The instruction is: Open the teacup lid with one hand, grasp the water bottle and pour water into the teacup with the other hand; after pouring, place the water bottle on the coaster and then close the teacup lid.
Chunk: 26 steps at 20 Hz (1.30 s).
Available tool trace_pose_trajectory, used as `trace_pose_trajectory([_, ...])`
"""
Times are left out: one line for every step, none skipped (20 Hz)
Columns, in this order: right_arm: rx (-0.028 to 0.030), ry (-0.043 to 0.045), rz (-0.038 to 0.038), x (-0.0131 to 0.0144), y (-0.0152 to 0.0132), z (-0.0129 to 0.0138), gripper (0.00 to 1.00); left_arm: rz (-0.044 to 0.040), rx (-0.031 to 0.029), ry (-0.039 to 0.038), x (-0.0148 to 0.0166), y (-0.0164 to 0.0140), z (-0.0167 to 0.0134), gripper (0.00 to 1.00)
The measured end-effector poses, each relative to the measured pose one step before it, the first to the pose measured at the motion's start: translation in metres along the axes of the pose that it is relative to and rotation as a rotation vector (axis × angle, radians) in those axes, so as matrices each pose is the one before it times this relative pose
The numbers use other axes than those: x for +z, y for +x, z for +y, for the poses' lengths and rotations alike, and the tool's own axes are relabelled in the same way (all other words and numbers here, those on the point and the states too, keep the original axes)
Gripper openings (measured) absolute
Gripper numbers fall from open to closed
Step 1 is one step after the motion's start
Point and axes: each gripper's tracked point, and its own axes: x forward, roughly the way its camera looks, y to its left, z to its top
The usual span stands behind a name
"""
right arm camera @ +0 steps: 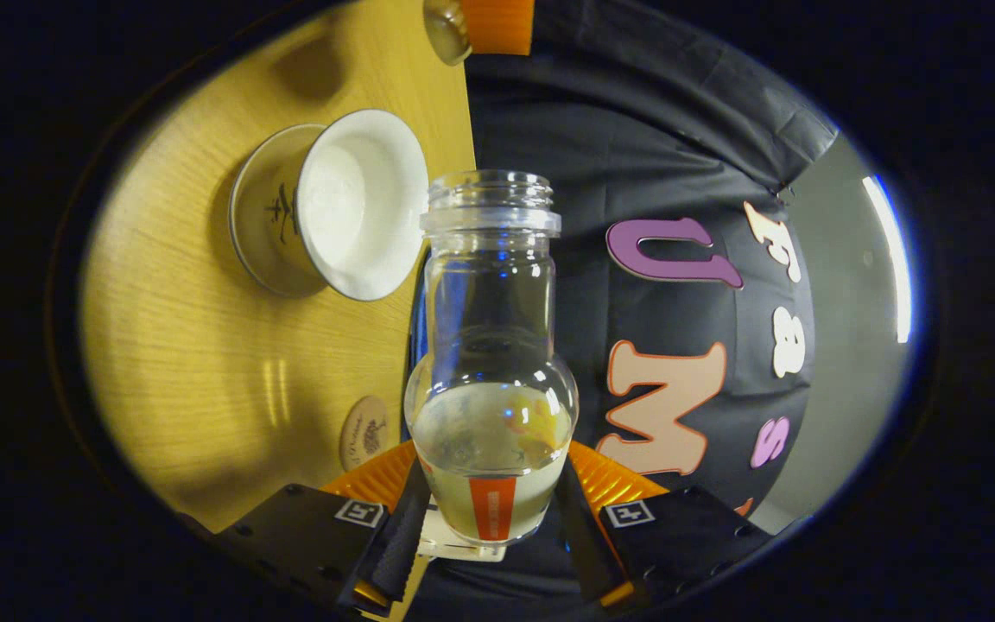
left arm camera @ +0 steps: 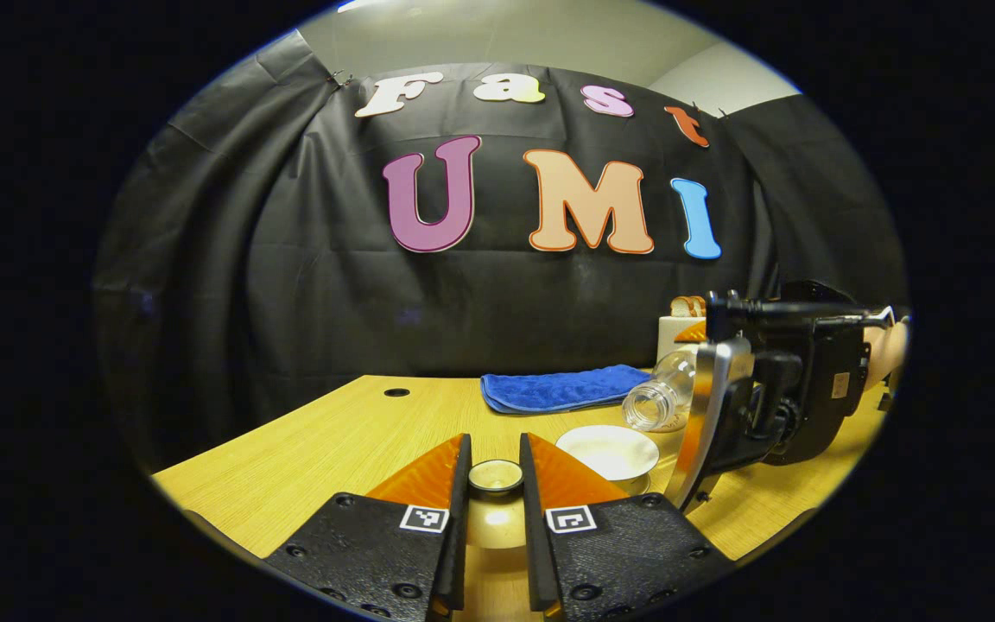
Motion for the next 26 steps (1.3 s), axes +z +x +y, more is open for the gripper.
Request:
trace_pose_trajectory([0.03078,0.06338,0.00376,-0.00131,-0.00058,0.00687,0.76,0.00078,0.00004,-0.00010,0.00000,0.00007,-0.00009,0.26])
trace_pose_trajectory([0.02006,0.06370,0.00341,-0.00085,-0.00147,0.00520,0.76,-0.00028,0.00008,-0.00001,0.00001,-0.00008,-0.00003,0.27])
trace_pose_trajectory([0.02405,0.06422,0.00272,-0.00017,-0.00169,0.00333,0.77,-0.00003,-0.00006,-0.00021,-0.00042,0.00006,-0.00002,0.26])
trace_pose_trajectory([0.01950,0.07203,0.00197,0.00041,0.00142,0.00156,0.75,0.00040,0.00011,0.00018,0.00011,-0.00020,-0.00008,0.26])
trace_pose_trajectory([0.01646,0.07690,-0.00073,-0.00095,-0.00054,0.00053,0.75,-0.00024,0.00004,-0.00001,-0.00001,-0.00008,0.00009,0.26])
trace_pose_trajectory([0.01225,0.08263,-0.00033,-0.00125,0.00206,-0.00251,0.75,-0.00002,0.00001,-0.00013,0.00060,0.00005,0.00004,0.26])
trace_pose_trajectory([0.01167,0.08455,-0.00389,0.00130,-0.00059,-0.00304,0.77,0.00011,-0.00004,-0.00003,-0.00040,0.00049,-0.00041,0.27])
trace_pose_trajectory([0.00727,0.08138,-0.00441,0.00014,-0.00037,-0.00320,0.80,-0.00018,0.00003,-0.00004,-0.00008,-0.00009,0.00017,0.27])
trace_pose_trajectory([0.00100,0.07660,-0.00190,-0.00092,-0.00123,-0.00508,0.77,-0.00009,-0.00001,0.00009,-0.00037,-0.00057,0.00000,0.26])
trace_pose_trajectory([0.00665,0.07665,0.00098,0.00052,0.00134,-0.00535,0.75,-0.00004,0.00069,0.00013,0.00045,-0.00045,0.00020,0.26])
trace_pose_trajectory([-0.00105,0.06988,0.00646,-0.00255,0.00137,-0.00496,0.75,0.00011,0.00091,-0.00016,-0.00068,0.00085,0.00058,0.26])
trace_pose_trajectory([-0.01049,0.05926,0.00354,-0.00037,0.00418,-0.00579,0.75,0.00005,0.00009,0.00043,0.00012,0.00021,0.00017,0.27])
trace_pose_trajectory([-0.01037,0.05051,0.00282,-0.00122,0.00274,-0.00708,0.76,-0.00021,0.00019,-0.00019,-0.00014,-0.00021,-0.00032,0.26])
trace_pose_trajectory([-0.00471,0.05209,0.00051,-0.00307,0.00414,-0.00515,0.77,0.00004,0.00009,0.00024,0.00031,0.00001,-0.00017,0.26])
trace_pose_trajectory([0.00018,0.05260,0.00601,-0.00520,0.00596,-0.00343,0.77,-0.00020,0.00016,-0.00009,-0.00038,0.00010,-0.00010,0.26])
trace_pose_trajectory([0.00130,0.05363,0.00440,-0.00262,0.00448,-0.00110,0.78,-0.00007,0.00020,0.00016,0.00014,-0.00023,-0.00010,0.27])
trace_pose_trajectory([-0.00068,0.04687,-0.00182,-0.00038,0.00557,-0.00279,0.75,-0.00020,-0.00005,0.00004,-0.00020,0.00014,0.00005,0.27])
trace_pose_trajectory([-0.00731,0.03976,0.00067,-0.00196,0.00589,-0.00505,0.77,0.00028,0.00012,-0.00033,0.00010,0.00058,-0.00007,0.27])
trace_pose_trajectory([-0.00910,0.04062,0.00667,-0.00271,0.00549,-0.00482,0.76,-0.00023,0.00015,0.00003,-0.00029,-0.00052,0.00014,0.27])
trace_pose_trajectory([0.00095,0.05344,0.00766,-0.00295,0.00367,-0.00130,0.78,0.00017,-0.00009,-0.00022,0.00062,-0.00005,-0.00008,0.26])
trace_pose_trajectory([0.00985,0.05937,0.00995,-0.00381,0.00489,-0.00092,0.80,0.00024,0.00010,-0.00009,-0.00052,0.00033,-0.00021,0.26])
trace_pose_trajectory([0.00961,0.05427,0.00213,-0.00015,0.00262,0.00030,0.77,-0.00048,0.00000,0.00009,0.00054,0.00035,-0.00015,0.26])
trace_pose_trajectory([0.00673,0.04507,-0.00035,-0.00027,0.00281,-0.00135,0.77,-0.00002,0.00007,-0.00020,-0.00046,-0.00028,-0.00001,0.26])
trace_pose_trajectory([-0.00727,0.03310,-0.00111,-0.00236,0.00520,-0.00397,0.76,-0.00012,-0.00013,0.00015,-0.00006,0.00000,0.00007,0.27])
trace_pose_trajectory([-0.00273,0.03376,-0.00372,-0.00012,0.00937,-0.00406,0.77,0.00007,-0.00003,-0.00026,-0.00027,-0.00016,0.00035,0.26])
trace_pose_trajectory([0.00078,0.02135,0.00271,-0.00192,0.00525,-0.00329,0.77,0.00005,-0.00002,-0.00021,-0.00006,-0.00001,-0.00026,0.27])
